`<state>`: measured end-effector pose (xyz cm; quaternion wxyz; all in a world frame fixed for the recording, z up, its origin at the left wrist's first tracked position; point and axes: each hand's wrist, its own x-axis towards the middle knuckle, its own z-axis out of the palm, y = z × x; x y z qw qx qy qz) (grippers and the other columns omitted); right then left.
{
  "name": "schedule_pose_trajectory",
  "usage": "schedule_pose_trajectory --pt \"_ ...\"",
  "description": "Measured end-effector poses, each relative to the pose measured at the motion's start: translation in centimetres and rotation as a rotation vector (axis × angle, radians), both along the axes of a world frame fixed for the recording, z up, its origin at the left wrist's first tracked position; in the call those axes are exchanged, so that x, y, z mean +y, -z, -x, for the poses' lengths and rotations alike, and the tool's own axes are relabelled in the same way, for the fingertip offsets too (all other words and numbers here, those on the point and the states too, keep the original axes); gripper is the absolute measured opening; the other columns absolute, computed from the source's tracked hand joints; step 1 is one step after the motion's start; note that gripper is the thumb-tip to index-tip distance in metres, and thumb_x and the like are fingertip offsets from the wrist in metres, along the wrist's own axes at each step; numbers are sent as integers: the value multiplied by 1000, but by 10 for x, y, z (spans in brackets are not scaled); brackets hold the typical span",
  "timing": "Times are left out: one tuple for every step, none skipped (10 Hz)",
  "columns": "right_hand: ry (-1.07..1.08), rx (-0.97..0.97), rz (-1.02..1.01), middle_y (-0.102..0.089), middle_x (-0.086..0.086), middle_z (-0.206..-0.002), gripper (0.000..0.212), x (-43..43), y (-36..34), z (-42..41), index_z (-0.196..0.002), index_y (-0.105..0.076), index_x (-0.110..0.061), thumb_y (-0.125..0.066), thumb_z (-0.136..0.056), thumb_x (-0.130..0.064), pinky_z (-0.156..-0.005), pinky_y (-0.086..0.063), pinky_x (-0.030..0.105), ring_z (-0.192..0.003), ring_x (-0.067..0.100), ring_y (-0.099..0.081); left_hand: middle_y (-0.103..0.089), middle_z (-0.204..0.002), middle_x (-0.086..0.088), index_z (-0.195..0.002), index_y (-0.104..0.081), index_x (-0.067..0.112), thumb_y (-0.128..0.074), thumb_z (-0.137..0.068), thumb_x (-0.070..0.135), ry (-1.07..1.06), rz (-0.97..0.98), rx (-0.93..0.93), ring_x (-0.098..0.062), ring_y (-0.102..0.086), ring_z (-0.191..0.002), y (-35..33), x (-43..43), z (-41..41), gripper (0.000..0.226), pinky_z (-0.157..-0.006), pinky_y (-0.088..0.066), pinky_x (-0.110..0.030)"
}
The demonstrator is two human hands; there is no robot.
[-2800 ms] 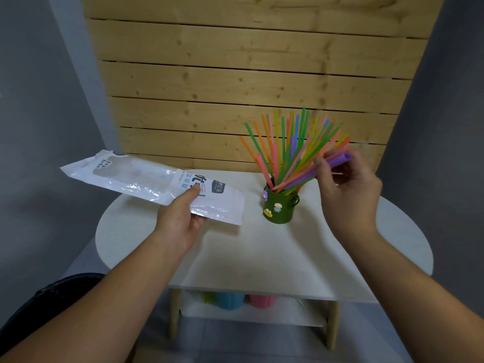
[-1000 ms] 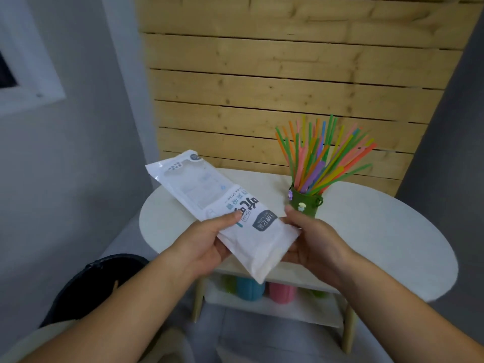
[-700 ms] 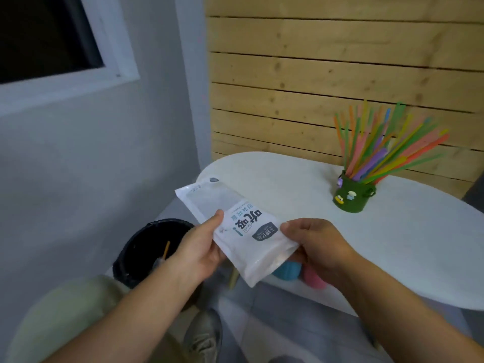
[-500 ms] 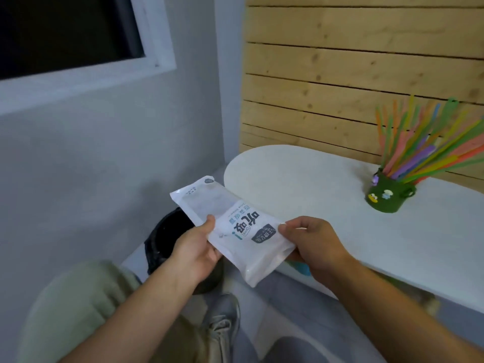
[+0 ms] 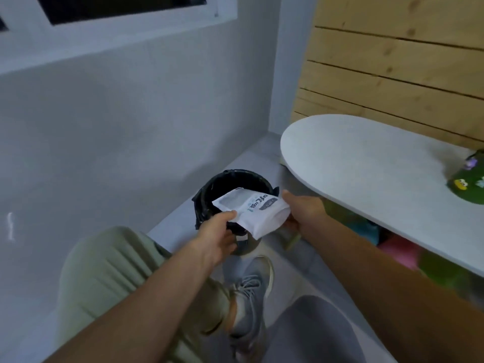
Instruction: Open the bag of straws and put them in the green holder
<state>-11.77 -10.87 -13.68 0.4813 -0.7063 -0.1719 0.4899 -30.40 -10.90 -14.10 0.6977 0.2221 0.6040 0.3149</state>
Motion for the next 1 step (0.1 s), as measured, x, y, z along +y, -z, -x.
schedule_pose_trajectory --pt "-72 5 24 -69 20 -91 46 6 1 11 -81 -63 -3 -67 -88 -49 -86 -59 50 -83 33 -68 -61 -80 -5 -104 -64 5 -62 -95 14 -36 -151 95 -15 -59 -70 -6 7 -4 12 -60 -49 -26"
